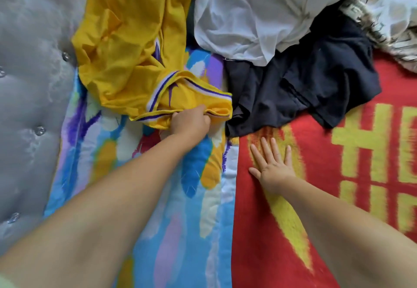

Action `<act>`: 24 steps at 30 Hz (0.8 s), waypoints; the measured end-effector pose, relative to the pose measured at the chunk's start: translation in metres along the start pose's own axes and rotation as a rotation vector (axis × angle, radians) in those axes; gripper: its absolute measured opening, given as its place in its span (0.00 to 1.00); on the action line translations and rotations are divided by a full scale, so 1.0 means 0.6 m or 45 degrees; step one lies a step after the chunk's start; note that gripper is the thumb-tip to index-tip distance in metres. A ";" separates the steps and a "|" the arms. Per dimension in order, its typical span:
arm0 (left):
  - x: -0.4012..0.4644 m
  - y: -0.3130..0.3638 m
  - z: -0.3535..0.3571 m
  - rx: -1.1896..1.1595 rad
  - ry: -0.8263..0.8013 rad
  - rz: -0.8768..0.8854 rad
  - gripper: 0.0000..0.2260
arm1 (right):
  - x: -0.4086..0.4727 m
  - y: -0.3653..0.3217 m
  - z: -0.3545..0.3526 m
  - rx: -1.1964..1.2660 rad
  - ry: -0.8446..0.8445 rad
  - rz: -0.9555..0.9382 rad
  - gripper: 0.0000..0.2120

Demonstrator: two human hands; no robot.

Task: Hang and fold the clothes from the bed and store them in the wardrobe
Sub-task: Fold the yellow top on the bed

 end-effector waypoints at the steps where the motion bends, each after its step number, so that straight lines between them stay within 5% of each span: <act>1: -0.023 0.021 0.006 -0.010 -0.027 0.052 0.13 | 0.000 -0.004 -0.009 0.000 -0.026 0.002 0.33; 6: -0.166 0.113 0.064 -0.101 -0.235 0.156 0.15 | -0.019 -0.022 -0.073 0.120 -0.173 -0.101 0.39; 9: -0.234 0.150 0.067 -0.363 -0.266 0.071 0.15 | -0.078 -0.023 -0.124 0.673 -0.152 -0.283 0.47; 11: -0.269 0.183 0.051 -0.593 -0.296 0.050 0.16 | -0.136 -0.008 -0.148 0.644 -0.094 -0.378 0.42; 15: -0.340 0.265 0.010 -0.908 -0.326 0.106 0.24 | -0.255 0.051 -0.159 0.399 0.020 -0.474 0.14; 18: -0.413 0.346 -0.003 -0.968 -0.411 0.184 0.28 | -0.351 0.143 -0.198 0.832 0.138 -0.290 0.05; 24: -0.491 0.486 -0.036 -0.857 -0.459 0.333 0.22 | -0.521 0.250 -0.345 1.640 0.268 -0.286 0.19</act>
Point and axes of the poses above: each hand's wrist, its own x-axis towards the middle knuckle, its own z-axis out of the palm, y = z × x, the point moved 6 cm from there along x, towards the middle knuckle, and after that the axes turned 7 degrees about x, right-handed, at the moved point
